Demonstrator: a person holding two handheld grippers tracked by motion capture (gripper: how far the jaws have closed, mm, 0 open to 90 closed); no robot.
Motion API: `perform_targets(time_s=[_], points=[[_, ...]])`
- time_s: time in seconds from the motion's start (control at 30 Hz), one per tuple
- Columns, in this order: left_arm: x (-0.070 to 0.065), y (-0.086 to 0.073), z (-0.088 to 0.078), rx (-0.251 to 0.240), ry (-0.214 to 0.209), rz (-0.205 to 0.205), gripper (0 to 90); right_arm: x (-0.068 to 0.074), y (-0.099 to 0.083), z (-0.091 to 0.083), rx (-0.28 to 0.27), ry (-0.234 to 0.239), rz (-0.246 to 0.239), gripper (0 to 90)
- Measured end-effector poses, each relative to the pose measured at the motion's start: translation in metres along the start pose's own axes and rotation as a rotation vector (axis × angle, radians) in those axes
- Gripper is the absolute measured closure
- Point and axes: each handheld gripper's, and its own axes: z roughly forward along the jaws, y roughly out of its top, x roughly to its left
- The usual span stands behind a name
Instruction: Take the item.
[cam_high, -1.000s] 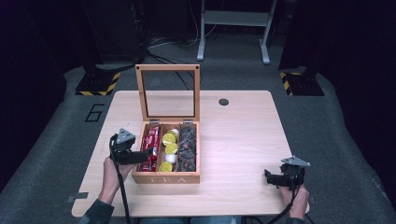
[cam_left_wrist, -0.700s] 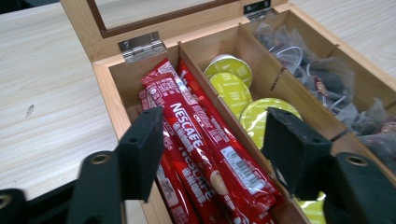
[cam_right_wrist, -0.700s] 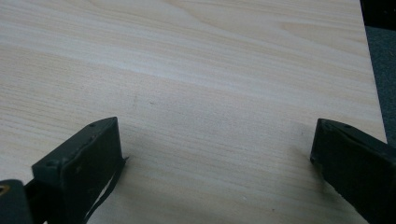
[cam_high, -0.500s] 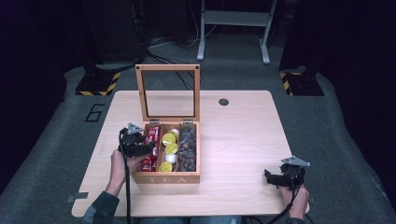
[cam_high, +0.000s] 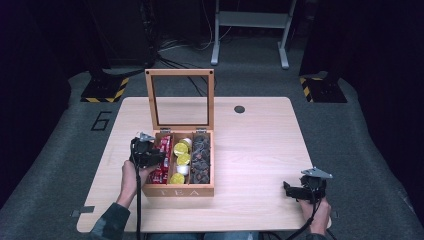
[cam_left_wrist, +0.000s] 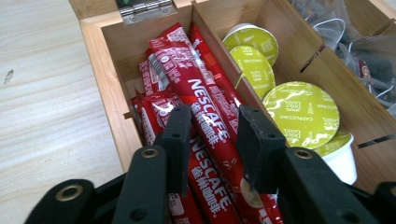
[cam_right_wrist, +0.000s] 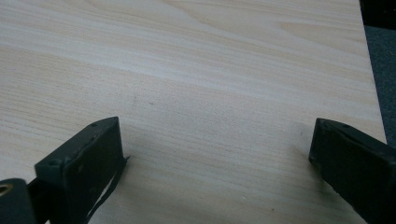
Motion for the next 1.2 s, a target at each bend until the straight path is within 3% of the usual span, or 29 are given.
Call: perform_targets(time_s=[0.43, 0.67, 1.2], points=[[-0.003, -0.002, 0.001, -0.006, 0.017, -0.02, 75.5, 0.0, 0.0, 0.0, -0.001, 0.001, -0.004, 3.0], [-0.002, -0.004, -0.001, -0.029, -0.006, -0.034, 81.4, 0.0, 0.0, 0.0, -0.001, 0.001, -0.004, 3.0], [-0.007, -0.001, -0.019, -0.101, -0.022, -0.031, 81.8, 0.0, 0.0, 0.0, -0.001, 0.0, -0.004, 3.0]])
